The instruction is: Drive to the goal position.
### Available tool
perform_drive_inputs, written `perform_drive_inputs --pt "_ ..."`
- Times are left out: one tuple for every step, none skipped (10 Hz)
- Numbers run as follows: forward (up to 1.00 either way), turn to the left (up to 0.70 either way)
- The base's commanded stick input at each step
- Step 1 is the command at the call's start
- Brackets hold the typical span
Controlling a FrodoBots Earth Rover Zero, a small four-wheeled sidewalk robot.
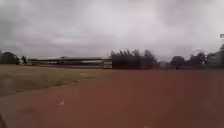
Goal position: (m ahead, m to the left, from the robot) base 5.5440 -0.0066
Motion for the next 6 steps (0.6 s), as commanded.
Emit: perform_drive_inputs --pt "0.70 0.00" --pt "0.70 0.00" --pt "0.70 0.00" --pt "0.70 0.00" --pt "0.70 0.00" --pt "0.70 0.00"
